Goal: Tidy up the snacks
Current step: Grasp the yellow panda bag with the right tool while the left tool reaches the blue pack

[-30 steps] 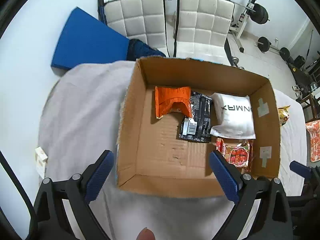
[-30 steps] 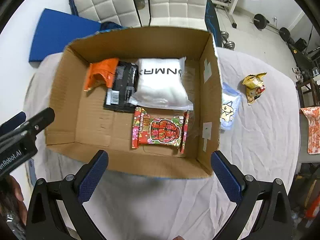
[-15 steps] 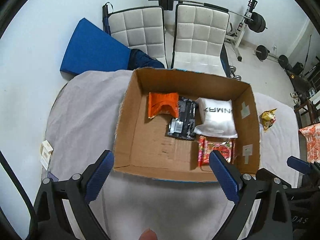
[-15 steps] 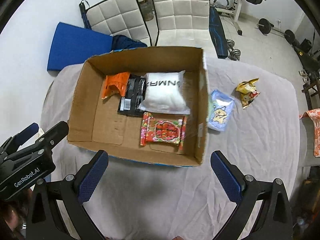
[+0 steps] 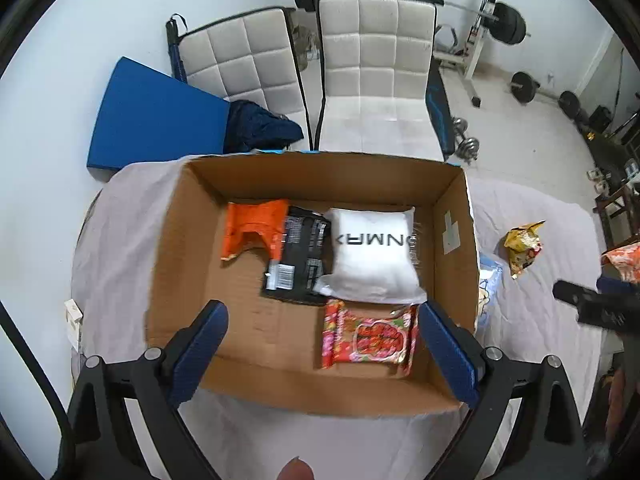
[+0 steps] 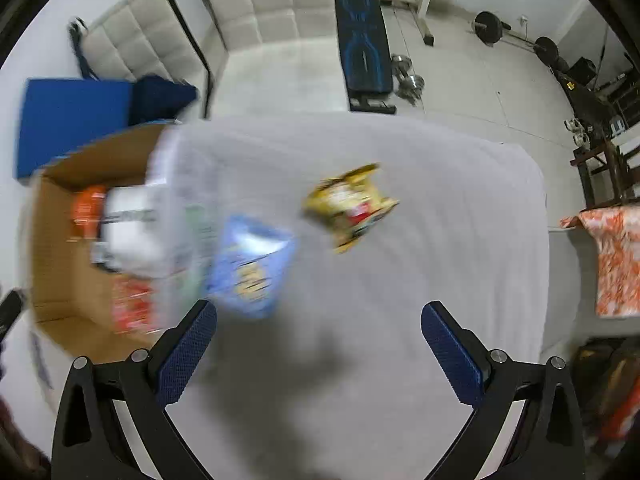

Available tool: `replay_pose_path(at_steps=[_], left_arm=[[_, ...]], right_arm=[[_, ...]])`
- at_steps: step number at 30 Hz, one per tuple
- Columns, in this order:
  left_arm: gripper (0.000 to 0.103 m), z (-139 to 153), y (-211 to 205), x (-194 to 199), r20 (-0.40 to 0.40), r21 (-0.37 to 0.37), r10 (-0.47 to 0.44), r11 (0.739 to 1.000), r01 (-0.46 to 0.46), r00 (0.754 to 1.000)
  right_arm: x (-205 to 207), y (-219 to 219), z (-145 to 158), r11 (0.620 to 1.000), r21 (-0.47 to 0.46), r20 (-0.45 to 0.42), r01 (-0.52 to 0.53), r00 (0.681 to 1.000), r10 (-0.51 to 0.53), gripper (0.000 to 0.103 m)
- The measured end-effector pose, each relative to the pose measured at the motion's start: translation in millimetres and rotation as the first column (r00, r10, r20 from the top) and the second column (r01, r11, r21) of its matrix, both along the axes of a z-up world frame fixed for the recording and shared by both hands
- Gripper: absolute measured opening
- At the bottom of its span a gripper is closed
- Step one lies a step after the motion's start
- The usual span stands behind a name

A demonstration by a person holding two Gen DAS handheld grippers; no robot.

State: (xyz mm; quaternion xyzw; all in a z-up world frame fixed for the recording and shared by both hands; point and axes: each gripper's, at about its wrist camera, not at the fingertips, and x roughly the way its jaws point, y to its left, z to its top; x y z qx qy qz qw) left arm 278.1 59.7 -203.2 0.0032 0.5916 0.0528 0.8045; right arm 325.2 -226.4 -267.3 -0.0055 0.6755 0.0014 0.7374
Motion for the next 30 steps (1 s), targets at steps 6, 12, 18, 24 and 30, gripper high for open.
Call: replay_pose_path(at_steps=[6,12,18,24,30], left_arm=[[0.098,-23.9,-36.5,23.3,-0.049,0.03,-0.004,1.0,0.005,0.999],[0.098,-30.6,-78.4,45.0,-0.079,0.078,-0.069,0.994,0.075,0.995],[0.098,-35.4,-138.6,69.5,-0.113,0.045,-0.224,0.972,0.231,0.968],[0.098,-86.5,-194.9,114.1,-0.286,-0.014,-0.348,0.933,0.359,0.893],[0.097,-164.1,-225.0,129.0,-0.502,0.029,-0.393,0.883,0.469,0.771]], right_arm=[[57.2,-26.1,-77.9,0.996,-0.026,-0.1,-0.08,0.992,0.077,0.102],[82.5,-32.0,-130.4,0.993,0.003,-0.177,-0.12,0.977,0.118,0.052],[64.9,-68.8,-128.5,0.999,0.017,-0.206,-0.044,0.977,0.046,0.03],[24.0,-124.2,-110.3,1.0,0.012,-0.198,0.026,0.98,-0.023,0.029],[-10.4,-167.2,-102.1,0.994,0.048,-0.189,0.101,0.978,-0.09,0.029]])
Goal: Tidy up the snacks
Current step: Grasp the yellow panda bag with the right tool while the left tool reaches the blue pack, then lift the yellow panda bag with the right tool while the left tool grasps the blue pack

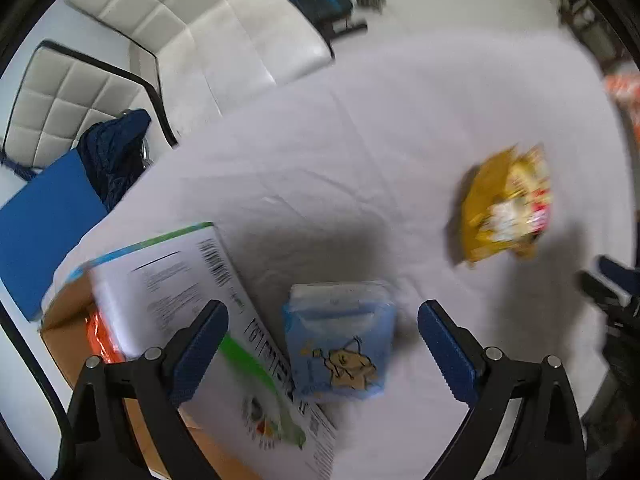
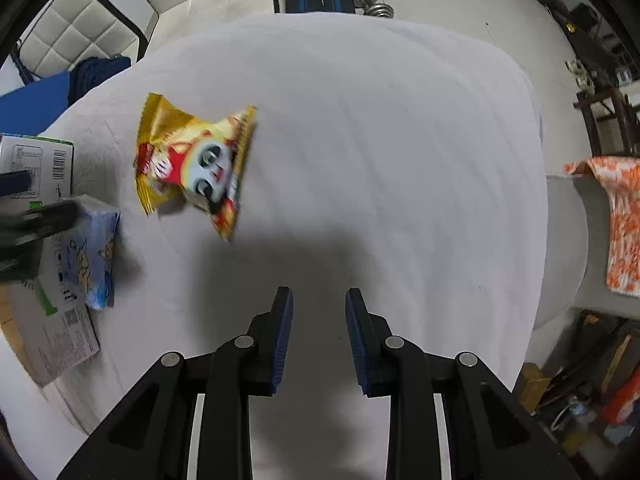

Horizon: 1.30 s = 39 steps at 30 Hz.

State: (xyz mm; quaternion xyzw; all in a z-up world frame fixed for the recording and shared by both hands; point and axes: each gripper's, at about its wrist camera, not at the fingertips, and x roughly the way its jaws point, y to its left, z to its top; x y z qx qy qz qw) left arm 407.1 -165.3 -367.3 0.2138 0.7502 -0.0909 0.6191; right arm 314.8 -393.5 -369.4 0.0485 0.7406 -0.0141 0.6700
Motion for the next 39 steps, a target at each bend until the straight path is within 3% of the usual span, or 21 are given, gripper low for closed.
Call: replay_pose_path(at_steps=[2,4,7,8,9,11,14,19,22,26,29,31,35,39], left_arm=[[0.098,-14.8,-9.5,-3.6,0.004,0.087,-0.077,0.993,0.076,0.997],[0.098,-24.7,-19.1,-8.4,-0.021,0.128,-0.127,0.983,0.129,0.992],[0.098,-31.2,-23.7,-15.9,-0.078,0.097,-0.118,0.987,0.125,0.99],[0.097,-32.4,-23.3,-17.1,-0.1,0.085,-0.105,0.99,0.113,0.989],[0.097,-33.3,-21.4,-17.4,-0.11,0.076,-0.077,0.993,0.085,0.991],[0.097,-34.8,-19.0,-19.9,-0.112,0.062,-0.043,0.997,0.05,0.993],[0.097,-35.8,-18.7,-25.0,-0.107,0.055,0.004,0.999,0.002,0.994],[0.088,-46.3,-16.6,-33.2,-0.112,0.068,0.046,0.997,-0.038,0.993],[0.085,-51.5,-13.3,-32.5,-0.112,0.061,0.067,0.996,-0.061,0.991],[0.07,-50.5,-9.0,-30.2,-0.128,0.028,0.115,0.993,-0.112,0.985],[0.053,-46.2,-7.3,-29.9,-0.107,0.003,0.145,0.989,-0.146,0.984],[0.05,-42.6,-4.7,-31.6,-0.073,0.013,0.153,0.988,-0.152,0.986],[0.048,-37.0,-7.5,-42.4,-0.025,0.001,0.155,0.988,-0.155,0.988],[0.046,-30.4,-17.8,-63.1,-0.036,-0.085,0.197,0.976,-0.199,0.98]], right_arm=[[-9.7,-7.7,-0.5,1.0,0.009,0.0,0.011,1.0,-0.011,0.029],[-14.2,-12.7,-0.7,0.999,0.027,0.003,0.019,1.0,-0.019,0.029],[-15.9,-10.8,-0.6,0.997,0.081,0.026,-0.002,1.0,0.0,0.031],[-12.8,-7.5,1.7,0.996,0.089,0.045,-0.027,0.999,0.023,0.041],[-8.6,-3.0,5.5,0.995,0.084,0.073,-0.057,0.996,0.051,0.061],[3.3,7.4,12.2,0.99,0.076,0.135,-0.122,0.985,0.111,0.082],[21.9,29.1,17.4,0.96,0.062,0.209,-0.272,0.944,0.254,0.083],[61.3,53.8,-2.4,0.907,0.024,0.185,-0.421,0.893,0.41,0.083],[75.6,67.3,-19.4,0.876,0.019,0.16,-0.481,0.867,0.472,0.079],[92.2,87.2,-29.8,0.861,0.045,0.128,-0.507,0.857,0.498,0.043],[89.3,91.8,-27.1,0.862,-0.009,0.12,-0.507,0.855,0.505,0.032],[77.7,86.7,-25.1,0.874,-0.059,0.089,-0.482,0.87,0.485,0.03],[65.5,52.8,-29.1,0.945,-0.088,-0.037,-0.315,0.949,0.313,0.028],[26.5,14.6,-24.0,0.971,-0.082,-0.062,-0.223,0.974,0.219,0.027]])
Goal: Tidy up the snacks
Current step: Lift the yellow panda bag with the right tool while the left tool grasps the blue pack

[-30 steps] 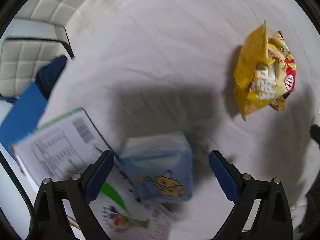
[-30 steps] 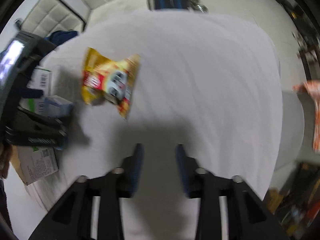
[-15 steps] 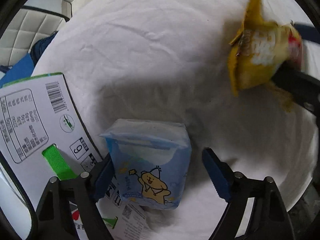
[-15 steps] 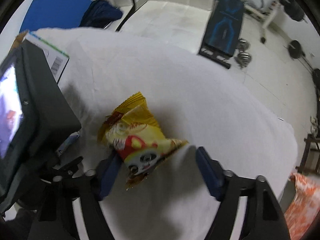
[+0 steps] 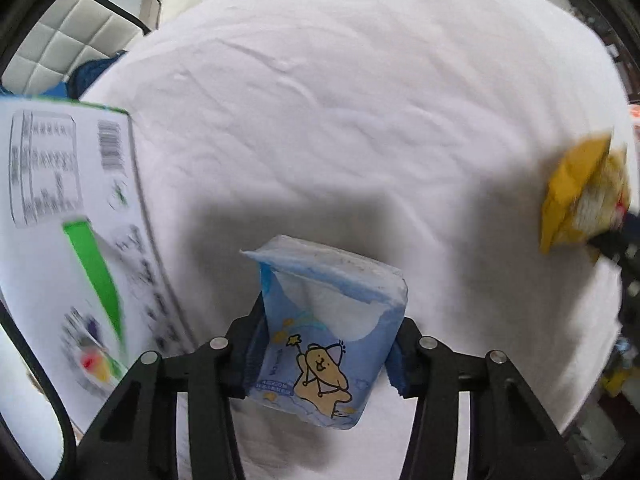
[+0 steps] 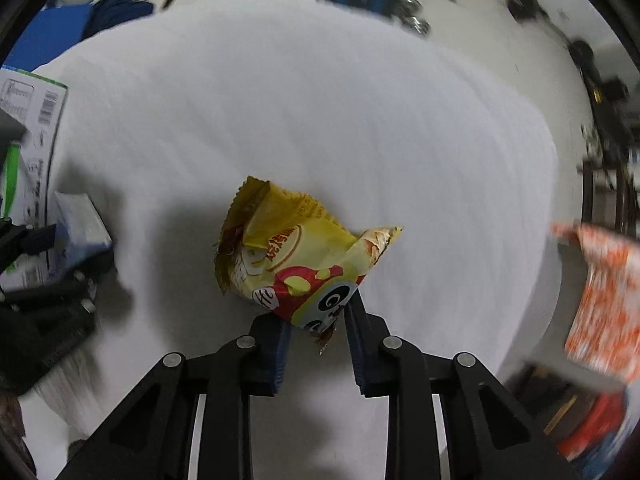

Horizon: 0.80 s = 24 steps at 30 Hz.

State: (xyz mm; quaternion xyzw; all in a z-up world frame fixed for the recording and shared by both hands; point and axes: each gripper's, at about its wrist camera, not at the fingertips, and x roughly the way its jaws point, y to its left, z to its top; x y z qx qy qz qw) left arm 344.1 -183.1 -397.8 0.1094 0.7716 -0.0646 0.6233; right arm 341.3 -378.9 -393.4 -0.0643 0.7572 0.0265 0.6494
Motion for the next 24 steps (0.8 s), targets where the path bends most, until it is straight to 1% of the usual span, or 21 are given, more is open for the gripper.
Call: replay_pose_path(at_steps=[4,7,10,11,12,13,14,15,18,20,21,22,23,24], left_arm=[[0.045,7.0,-11.4,-23.6,-0.005,-0.083,0.033,0.996,-0.033,0.999],[0.045,8.7,-22.0,-45.7,0.007,-0.094,0.005,0.996,-0.004,1.0],[0.045,1.0,-29.3,-62.8,-0.002,-0.086,-0.032,0.996,0.032,0.999],[0.049,-2.3,-30.5,-63.5,-0.004,-0.079,-0.046,0.996,0.046,0.999],[0.049,-3.5,-31.4,-64.8,-0.001,-0.073,-0.06,0.995,0.06,0.998],[0.051,-3.3,-31.3,-63.6,0.0,-0.08,-0.062,0.995,0.062,0.998],[0.054,-3.5,-28.6,-61.9,-0.005,-0.094,-0.052,0.994,0.051,0.999],[0.054,-4.0,-15.5,-57.6,-0.02,-0.115,-0.03,0.993,0.027,0.999],[0.057,-7.1,12.2,-44.1,-0.055,-0.163,0.032,0.986,-0.041,0.998],[0.058,-11.9,36.3,-38.5,-0.068,-0.187,0.058,0.98,-0.07,0.996],[0.058,-12.4,40.4,-36.7,-0.071,-0.194,0.064,0.978,-0.076,0.995],[0.059,-13.5,47.4,-35.4,-0.078,-0.202,0.061,0.976,-0.076,0.995],[0.06,-14.7,64.1,-36.8,-0.086,-0.207,0.056,0.976,-0.073,0.995],[0.061,-17.0,66.6,-37.5,-0.097,-0.211,0.05,0.975,-0.069,0.994]], right_arm=[[-50.2,-31.4,0.0,0.994,-0.016,-0.018,0.106,0.994,-0.106,0.027],[-89.1,-45.1,-0.9,0.985,-0.001,-0.046,0.17,0.984,-0.17,0.028],[-114.8,-50.1,-4.4,0.975,0.043,-0.093,0.216,0.973,-0.211,0.035],[-118.4,-50.4,-3.8,0.973,0.059,-0.1,0.221,0.971,-0.215,0.04],[-120.8,-49.2,0.8,0.975,0.071,-0.088,0.212,0.975,-0.206,0.054],[-122.3,-48.6,6.3,0.978,0.072,-0.068,0.195,0.979,-0.19,0.062],[-123.8,-46.5,14.6,0.984,0.069,-0.033,0.163,0.986,-0.161,0.072],[-123.3,-42.3,23.1,0.992,0.052,0.001,0.114,0.993,-0.114,0.077],[-119.4,-27.1,35.6,1.0,-0.007,0.05,-0.005,0.999,0.006,0.077],[-113.9,-17.4,34.6,0.995,-0.044,0.066,-0.094,0.993,0.096,0.077],[-109.1,-3.2,30.5,0.989,-0.066,0.066,-0.136,0.988,0.14,0.077],[-106.4,0.0,25.8,0.981,-0.083,0.055,-0.178,0.982,0.183,0.077],[-103.9,1.3,19.5,0.973,-0.092,0.038,-0.21,0.976,0.214,0.077],[-101.5,2.5,14.4,0.971,-0.08,0.022,-0.225,0.974,0.227,0.077]])
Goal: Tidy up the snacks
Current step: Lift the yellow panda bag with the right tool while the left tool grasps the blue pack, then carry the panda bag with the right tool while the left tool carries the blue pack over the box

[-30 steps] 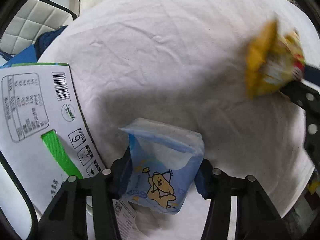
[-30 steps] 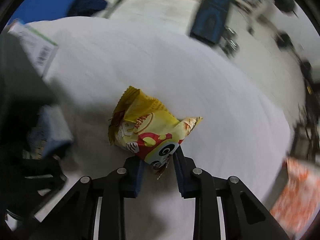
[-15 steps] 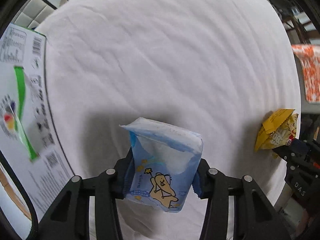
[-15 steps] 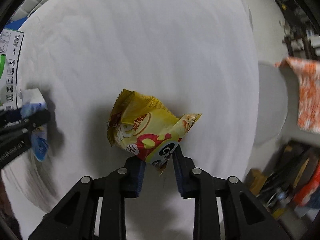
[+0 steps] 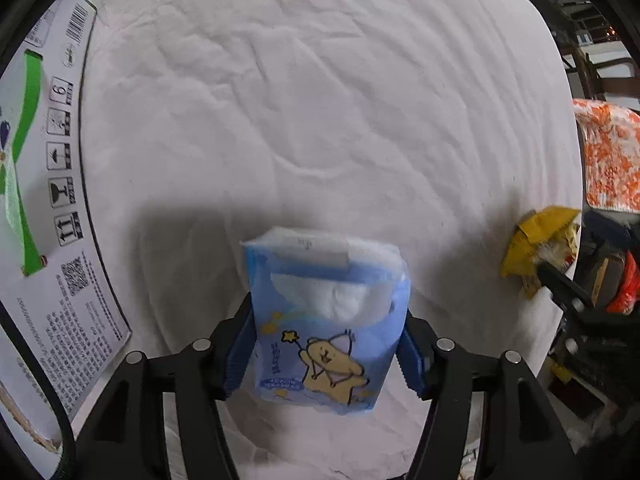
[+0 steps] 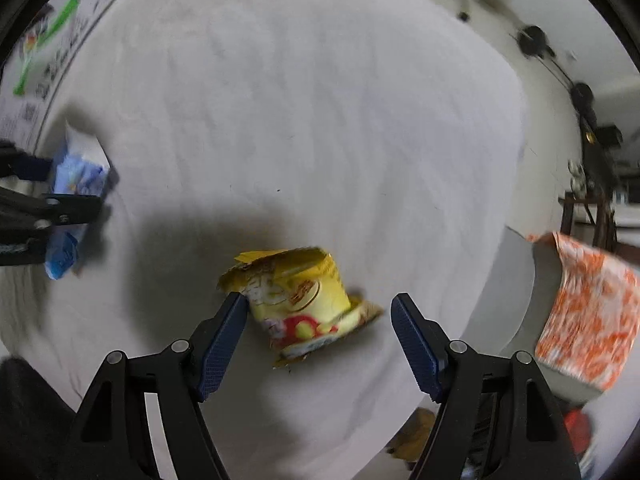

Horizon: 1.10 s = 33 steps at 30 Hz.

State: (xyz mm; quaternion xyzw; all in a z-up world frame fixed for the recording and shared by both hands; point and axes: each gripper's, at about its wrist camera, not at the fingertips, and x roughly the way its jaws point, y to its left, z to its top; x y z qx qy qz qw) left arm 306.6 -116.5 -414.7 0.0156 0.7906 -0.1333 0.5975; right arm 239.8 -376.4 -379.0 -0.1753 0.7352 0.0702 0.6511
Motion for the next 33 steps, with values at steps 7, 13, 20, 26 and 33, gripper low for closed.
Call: replay_pose_path(at_steps=[7,13,20,26,33], left_arm=[[0.067,-21.8,-8.3,-27.7,-0.062,0.009,0.028,1.0,-0.028,0.998],[0.06,-15.7,-16.6,-59.6,-0.007,0.054,0.038,0.998,-0.037,0.999],[0.05,1.5,-61.1,-90.1,0.082,0.124,0.018,0.992,-0.028,0.996],[0.041,9.1,-69.0,-104.3,0.12,0.135,0.006,0.991,-0.022,0.993],[0.037,49.7,-86.1,-112.6,0.194,0.128,-0.016,0.992,-0.009,0.981]], right_arm=[[12.9,-10.9,-20.3,0.984,0.083,-0.077,0.156,0.986,-0.15,0.054],[21.1,-30.6,-27.0,0.939,0.049,-0.1,0.339,0.937,-0.333,0.051],[15.5,-35.8,-29.4,0.857,0.047,-0.057,0.513,0.858,-0.511,0.051],[8.1,-44.9,-20.7,0.833,0.056,-0.018,0.55,0.835,-0.55,0.047],[-44.1,-32.7,-4.5,0.838,0.077,0.029,0.541,0.839,-0.544,0.044]])
